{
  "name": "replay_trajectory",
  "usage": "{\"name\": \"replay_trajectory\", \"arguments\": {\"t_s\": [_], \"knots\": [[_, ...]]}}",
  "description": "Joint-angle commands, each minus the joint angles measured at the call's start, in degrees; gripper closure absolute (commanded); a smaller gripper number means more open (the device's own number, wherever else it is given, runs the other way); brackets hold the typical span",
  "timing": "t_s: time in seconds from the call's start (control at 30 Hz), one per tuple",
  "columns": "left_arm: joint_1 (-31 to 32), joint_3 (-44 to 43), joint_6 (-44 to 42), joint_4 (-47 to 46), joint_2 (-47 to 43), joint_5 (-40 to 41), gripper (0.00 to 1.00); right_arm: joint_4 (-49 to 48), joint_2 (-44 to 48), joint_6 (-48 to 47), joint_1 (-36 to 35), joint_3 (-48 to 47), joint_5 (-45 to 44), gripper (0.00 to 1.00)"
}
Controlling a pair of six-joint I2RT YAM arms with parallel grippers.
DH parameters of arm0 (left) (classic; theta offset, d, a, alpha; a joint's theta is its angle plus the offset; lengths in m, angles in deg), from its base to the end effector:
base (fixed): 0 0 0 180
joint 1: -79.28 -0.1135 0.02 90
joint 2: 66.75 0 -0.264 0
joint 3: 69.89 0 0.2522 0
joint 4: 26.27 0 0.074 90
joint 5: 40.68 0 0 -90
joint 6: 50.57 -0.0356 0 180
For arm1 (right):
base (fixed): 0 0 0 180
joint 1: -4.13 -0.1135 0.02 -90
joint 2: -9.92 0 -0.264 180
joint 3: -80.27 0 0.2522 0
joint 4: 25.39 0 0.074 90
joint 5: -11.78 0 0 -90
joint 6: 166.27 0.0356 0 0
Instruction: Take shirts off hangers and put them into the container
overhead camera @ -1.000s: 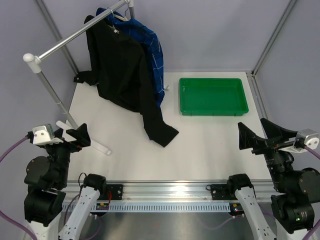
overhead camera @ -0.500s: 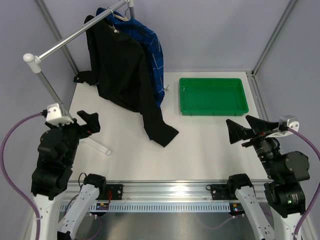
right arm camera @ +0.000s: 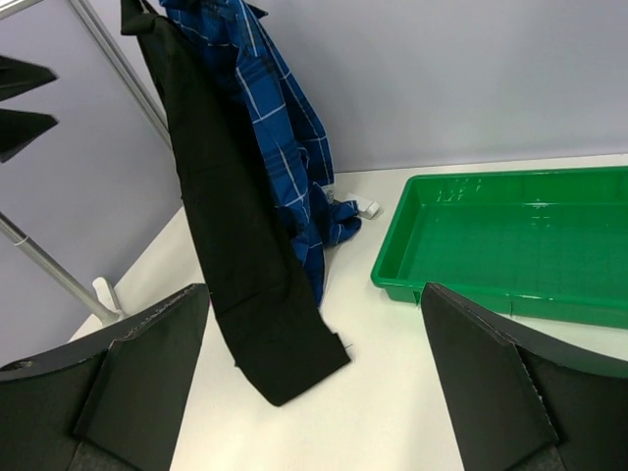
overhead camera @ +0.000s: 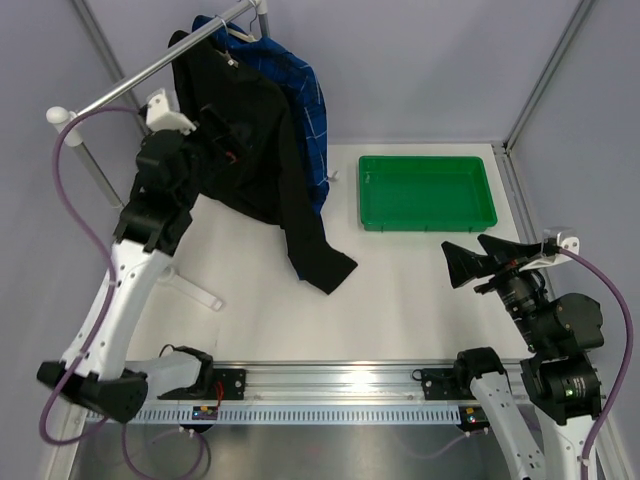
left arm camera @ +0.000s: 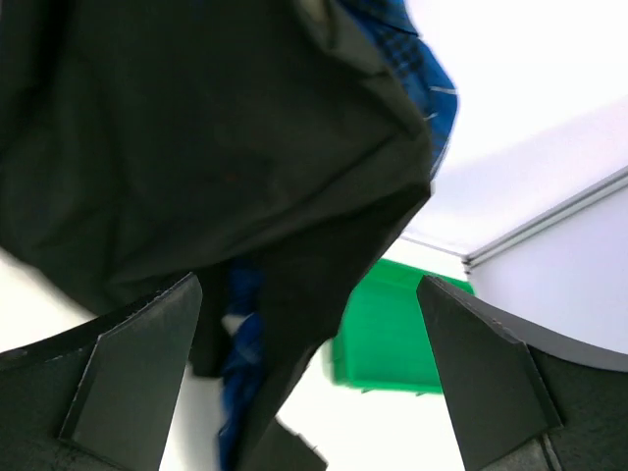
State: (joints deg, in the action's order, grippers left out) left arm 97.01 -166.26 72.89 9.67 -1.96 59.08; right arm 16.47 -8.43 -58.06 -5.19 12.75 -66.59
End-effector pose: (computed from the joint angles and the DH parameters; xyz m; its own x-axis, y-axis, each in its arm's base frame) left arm 0.2220 -0.0647 0.4761 -0.1371 -0.5266 -0.8390 0.0761 0.8389 -0.5390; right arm 0.0406 0.0139 0.4013 0.0080 0.3115 -0.9502 -0.3773 0.8809 0.2856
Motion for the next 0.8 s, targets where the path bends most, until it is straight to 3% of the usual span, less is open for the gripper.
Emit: {"name": "replay_trajectory", "arguments": {"t_s": [0.0,0.27,0.53,0.63,0.77], "knots": [[2.12,-5.45,2.93,-11.36,6.63,5.53,0.01,-2.34,1.82,0.68,0.09,1.11,0.75,0.01],[3.18,-14.68,2.67,-20.14,20.36,12.12,0.01,-4.19,5.33,0.85,0.01,4.01,0.14,0.01],[3.18,-26.71,1.88,-17.34,31.26,18.7,0.01,-5.6,9.47,0.42,-0.43,6.47,-2.32,0.0],[3.18,-28.91,1.53,-17.6,33.99,21.61,0.04,-5.77,10.78,0.07,-0.7,7.26,-2.94,0.01],[3.18,-33.21,0.56,-16.47,37.59,23.02,0.15,-6.13,12.11,-0.2,-1.05,8.14,-3.55,0.01]]}}
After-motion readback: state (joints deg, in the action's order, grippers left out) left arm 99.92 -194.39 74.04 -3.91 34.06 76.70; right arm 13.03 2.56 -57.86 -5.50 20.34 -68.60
